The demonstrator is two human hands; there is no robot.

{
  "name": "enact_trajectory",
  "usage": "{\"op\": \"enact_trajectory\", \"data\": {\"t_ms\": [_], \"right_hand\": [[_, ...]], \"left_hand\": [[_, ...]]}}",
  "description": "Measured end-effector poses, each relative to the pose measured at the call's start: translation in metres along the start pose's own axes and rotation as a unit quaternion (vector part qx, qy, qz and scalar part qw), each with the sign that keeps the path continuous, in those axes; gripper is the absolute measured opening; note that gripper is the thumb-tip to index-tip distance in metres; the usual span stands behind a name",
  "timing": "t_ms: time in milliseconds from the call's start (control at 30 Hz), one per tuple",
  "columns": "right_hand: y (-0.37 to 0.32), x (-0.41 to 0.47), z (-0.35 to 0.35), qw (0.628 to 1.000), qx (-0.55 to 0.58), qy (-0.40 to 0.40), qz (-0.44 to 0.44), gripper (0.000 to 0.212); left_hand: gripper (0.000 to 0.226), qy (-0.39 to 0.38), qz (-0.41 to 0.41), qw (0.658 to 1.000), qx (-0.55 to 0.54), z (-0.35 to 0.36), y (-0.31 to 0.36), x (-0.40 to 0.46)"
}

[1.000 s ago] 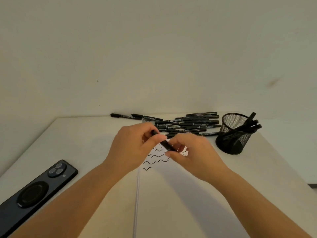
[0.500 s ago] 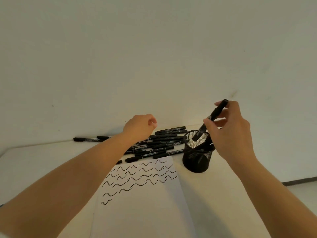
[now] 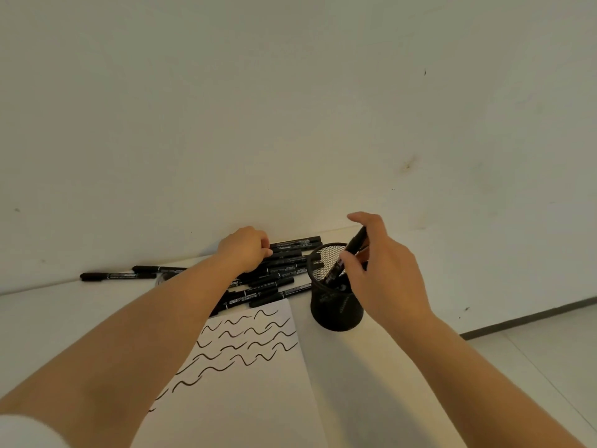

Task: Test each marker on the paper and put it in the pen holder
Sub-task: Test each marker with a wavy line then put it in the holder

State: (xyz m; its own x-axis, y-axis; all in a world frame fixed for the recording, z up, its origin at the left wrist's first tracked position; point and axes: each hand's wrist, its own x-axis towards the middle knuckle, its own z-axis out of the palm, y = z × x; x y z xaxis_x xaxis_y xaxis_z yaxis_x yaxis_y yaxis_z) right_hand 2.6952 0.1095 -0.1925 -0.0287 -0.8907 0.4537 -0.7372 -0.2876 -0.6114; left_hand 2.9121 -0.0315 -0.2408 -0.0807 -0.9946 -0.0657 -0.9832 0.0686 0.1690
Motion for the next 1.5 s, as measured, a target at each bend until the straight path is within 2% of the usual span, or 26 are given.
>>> {"op": "enact_trajectory", "data": {"t_ms": [300,467,533,633,733,800,867,933,1033,1100,1200,1333,1400,1500], "right_hand": [[0.001,0.001,0.016,0.994,-0.087,-0.048,-0.053,0.034],[0.001,0.002,0.017,0.991,-0.105,-0.062,-0.054,0.034],[-0.001,0.001,0.016,0.994,-0.089,-0.047,-0.046,0.036],[-0.006,-0.002,0.01,0.991,-0.116,-0.02,-0.06,0.039],[-0.015,-0.006,-0.001,0.981,-0.152,0.057,-0.11,0.035],[-0.025,-0.013,-0.008,0.979,-0.106,0.121,-0.124,0.028],[-0.039,-0.024,-0.009,0.99,0.002,0.119,-0.079,0.018],[-0.055,-0.035,0.002,0.989,0.138,0.041,0.018,0.008],[-0.078,-0.052,0.029,0.947,0.282,-0.093,0.123,0.007],[-0.091,-0.066,0.046,0.921,0.332,-0.138,0.147,0.008],[-0.108,-0.085,0.068,0.899,0.373,-0.159,0.164,0.016],[-0.125,-0.111,0.092,0.886,0.392,-0.164,0.186,0.021],[-0.133,-0.122,0.099,0.882,0.396,-0.164,0.197,0.023],[-0.141,-0.133,0.109,0.892,0.37,-0.15,0.21,0.03]], "left_hand": [[0.028,-0.028,0.001,0.998,-0.049,0.006,-0.004,0.007],[0.025,-0.018,-0.012,0.996,-0.084,0.011,-0.006,0.009],[0.022,0.008,-0.01,0.997,-0.082,0.013,-0.007,0.007],[0.018,0.098,0.003,0.993,-0.067,0.01,-0.009,-0.003],[0.019,0.158,0.003,0.981,-0.115,-0.001,-0.014,-0.022],[0.018,0.188,-0.008,0.964,-0.186,-0.013,-0.018,-0.042],[0.011,0.212,-0.015,0.934,-0.288,-0.026,-0.021,-0.069],[0.004,0.216,0.005,0.917,-0.335,-0.034,-0.023,-0.103],[0.008,0.194,0.044,0.904,-0.379,-0.033,-0.029,-0.162],[0.014,0.183,0.06,0.896,-0.4,-0.029,-0.034,-0.197],[0.016,0.151,0.059,0.9,-0.406,-0.018,-0.046,-0.236],[0.005,0.144,0.062,0.935,-0.319,-0.005,-0.069,-0.269],[0.015,0.177,0.079,0.954,-0.227,-0.003,-0.079,-0.281],[0.027,0.231,0.114,0.96,-0.112,-0.002,-0.088,-0.292]]}}
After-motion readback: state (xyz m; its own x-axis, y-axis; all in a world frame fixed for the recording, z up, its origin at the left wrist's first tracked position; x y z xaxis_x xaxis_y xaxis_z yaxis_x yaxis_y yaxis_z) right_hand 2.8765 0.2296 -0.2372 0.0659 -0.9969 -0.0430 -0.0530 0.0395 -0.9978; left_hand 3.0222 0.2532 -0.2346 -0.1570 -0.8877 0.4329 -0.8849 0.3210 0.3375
